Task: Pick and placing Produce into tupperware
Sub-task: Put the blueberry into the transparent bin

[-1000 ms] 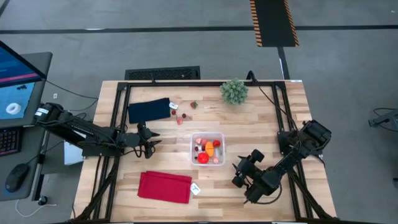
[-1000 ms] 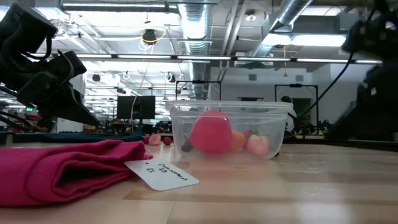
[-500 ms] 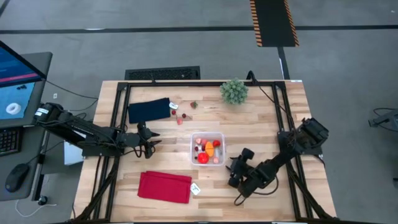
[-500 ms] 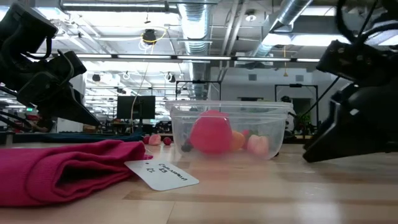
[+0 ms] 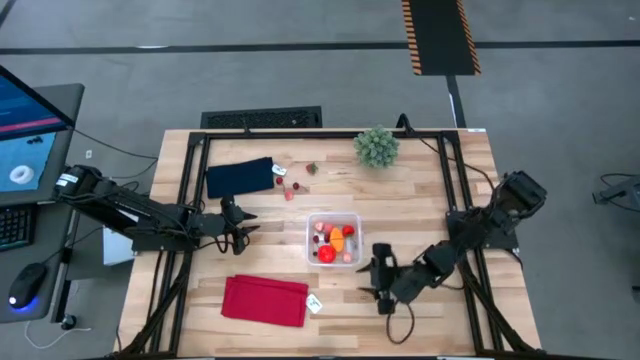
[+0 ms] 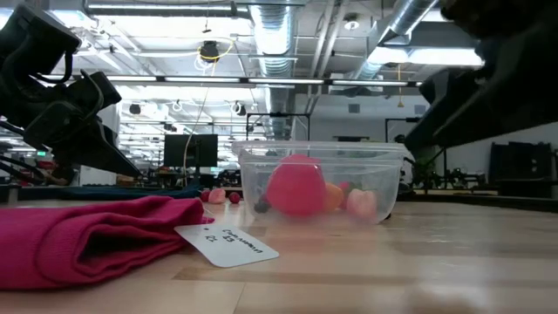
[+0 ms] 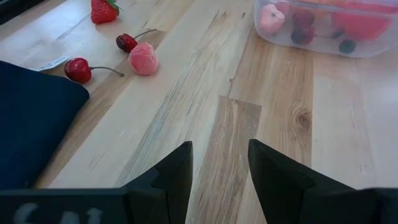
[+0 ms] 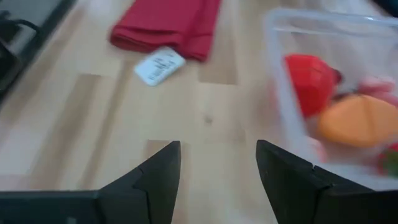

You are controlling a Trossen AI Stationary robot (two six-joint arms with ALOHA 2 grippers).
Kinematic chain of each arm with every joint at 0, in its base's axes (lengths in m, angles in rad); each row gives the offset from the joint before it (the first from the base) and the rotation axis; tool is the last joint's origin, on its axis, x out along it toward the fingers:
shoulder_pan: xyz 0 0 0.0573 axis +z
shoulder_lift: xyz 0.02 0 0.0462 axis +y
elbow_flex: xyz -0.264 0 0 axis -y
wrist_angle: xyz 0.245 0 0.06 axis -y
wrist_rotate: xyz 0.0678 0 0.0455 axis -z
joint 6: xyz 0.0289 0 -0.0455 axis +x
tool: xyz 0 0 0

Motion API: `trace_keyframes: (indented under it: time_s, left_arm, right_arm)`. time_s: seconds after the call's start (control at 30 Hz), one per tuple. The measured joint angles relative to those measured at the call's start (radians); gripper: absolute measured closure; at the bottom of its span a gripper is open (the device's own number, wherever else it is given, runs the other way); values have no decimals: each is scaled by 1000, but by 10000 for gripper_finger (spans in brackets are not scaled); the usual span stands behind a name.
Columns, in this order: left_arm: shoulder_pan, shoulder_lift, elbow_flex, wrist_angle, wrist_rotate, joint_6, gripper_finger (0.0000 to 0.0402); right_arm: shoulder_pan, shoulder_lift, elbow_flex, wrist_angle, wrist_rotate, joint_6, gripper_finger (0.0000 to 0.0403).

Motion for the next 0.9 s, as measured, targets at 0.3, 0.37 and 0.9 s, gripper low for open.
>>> trace_keyframes:
  time_s: [0.3, 0.37, 0.9]
  left_arm:
    - [0, 0, 0, 3, 0, 0, 256]
    - [0, 0, 0, 1, 0, 0, 256]
    - [0, 0, 0, 3, 0, 0, 256]
  right_arm:
    - [-86, -210, -282, 216, -31, 9, 169]
    - [-92, -246, -324, 236, -34, 8, 169]
    - [-219, -347, -525, 357, 9, 62, 168]
